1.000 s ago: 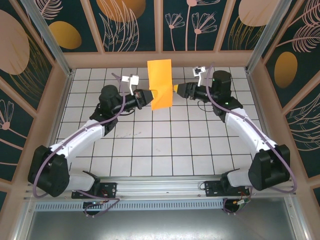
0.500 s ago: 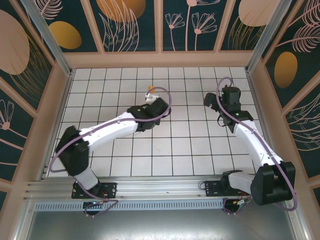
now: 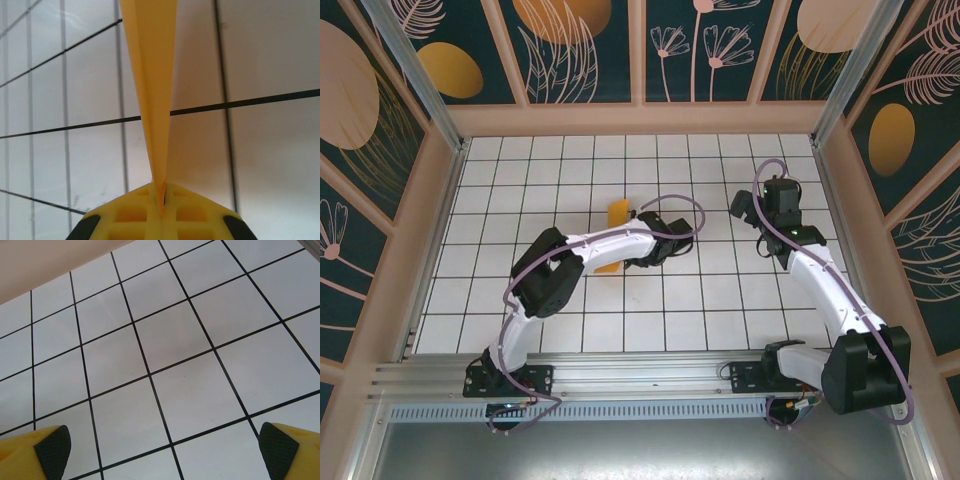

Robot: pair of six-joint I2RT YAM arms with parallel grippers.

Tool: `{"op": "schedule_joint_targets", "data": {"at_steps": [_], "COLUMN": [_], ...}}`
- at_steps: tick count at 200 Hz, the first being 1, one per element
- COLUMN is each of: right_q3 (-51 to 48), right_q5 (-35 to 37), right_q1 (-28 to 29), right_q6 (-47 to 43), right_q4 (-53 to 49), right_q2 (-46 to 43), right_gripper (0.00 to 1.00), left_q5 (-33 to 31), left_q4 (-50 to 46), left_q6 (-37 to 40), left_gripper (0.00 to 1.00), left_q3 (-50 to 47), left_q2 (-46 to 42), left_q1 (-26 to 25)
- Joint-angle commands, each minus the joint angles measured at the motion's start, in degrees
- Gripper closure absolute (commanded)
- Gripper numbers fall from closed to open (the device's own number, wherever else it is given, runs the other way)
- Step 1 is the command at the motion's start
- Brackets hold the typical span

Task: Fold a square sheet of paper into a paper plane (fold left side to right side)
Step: Turn over the paper at the center of the table.

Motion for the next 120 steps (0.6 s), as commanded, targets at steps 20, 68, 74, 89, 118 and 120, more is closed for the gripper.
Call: {"op": "schedule_joint_targets", "data": {"at_steps": [20, 68, 74, 89, 118, 120], "right_q3": [-1.48, -1.61, -1.52, -1.36, -0.12, -0.03], "right_q5": [-2.86, -7.16, -7.84, -9.25, -14.58, -14.99], "right_q1": [-0.47, -0.48, -0.47, -0.31, 0.62, 0.68], "right_q6": [0.53, 0.89, 0.89, 0.89, 0.20, 0.13], "right_q4": [0.53, 0.17, 0.09, 0.13, 0.31, 0.38], "right_q2": [-0.95, 0.82, 1.20, 2.27, 5.11, 5.36], "right_gripper": [0.01, 0.01, 0.01, 0.02, 0.08, 0.09], "left_q5": [15.20, 26.52, 28.13, 32.43, 42.69, 43.26], "left_q4": [1.10, 2.84, 3.31, 5.51, 15.47, 16.17], "left_q6": [6.68, 12.02, 12.62, 13.81, 14.67, 14.66], "left_gripper": [0.95, 0.69, 0.66, 0.53, 0.35, 0.34], "left_q3": [8.93, 19.02, 20.34, 21.97, 17.27, 16.62], "left_q2": [5.59, 9.52, 9.67, 9.14, 3.27, 2.60], "left_q1": [1.79, 5.53, 5.95, 6.92, 10.00, 10.21]}}
